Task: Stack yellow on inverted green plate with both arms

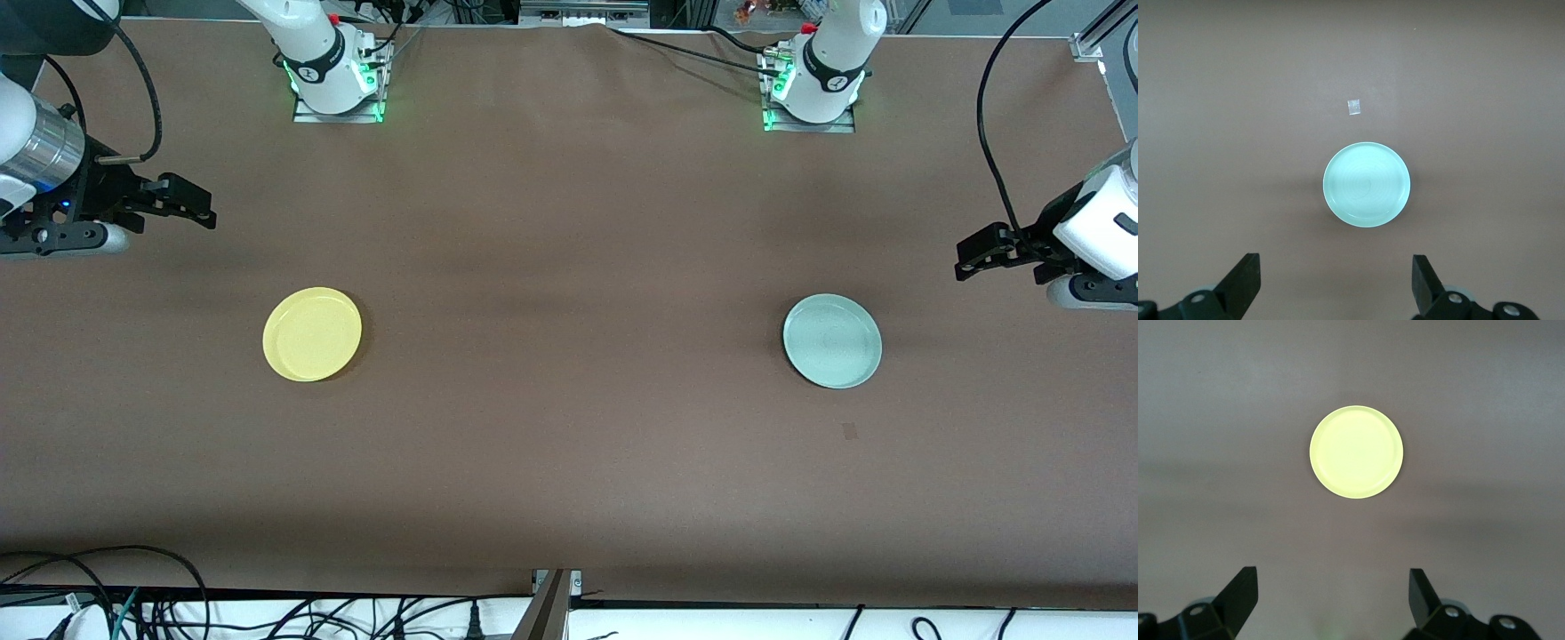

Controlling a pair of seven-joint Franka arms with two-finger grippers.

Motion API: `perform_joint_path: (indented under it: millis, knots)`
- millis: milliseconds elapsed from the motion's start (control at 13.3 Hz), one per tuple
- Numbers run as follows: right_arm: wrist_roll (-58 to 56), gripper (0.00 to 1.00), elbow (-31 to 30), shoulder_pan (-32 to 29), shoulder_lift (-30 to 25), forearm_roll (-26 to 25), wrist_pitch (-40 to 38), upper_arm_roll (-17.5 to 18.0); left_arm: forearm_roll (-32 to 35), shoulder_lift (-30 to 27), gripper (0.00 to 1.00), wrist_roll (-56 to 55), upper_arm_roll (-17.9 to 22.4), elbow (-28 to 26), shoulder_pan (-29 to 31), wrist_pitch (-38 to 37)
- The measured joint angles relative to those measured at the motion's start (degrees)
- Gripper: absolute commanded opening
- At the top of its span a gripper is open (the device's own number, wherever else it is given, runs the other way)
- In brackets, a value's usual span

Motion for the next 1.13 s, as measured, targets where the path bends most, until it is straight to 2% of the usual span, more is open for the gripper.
perform_joint_path:
  millis: [1126]
  knots:
    - [0.01,1.00,0.00,0.00,0.00,-0.14,-0.02,0.00,0.00,-0.12,1.00,-1.60,-0.20,-0.02,-0.06,-0.70]
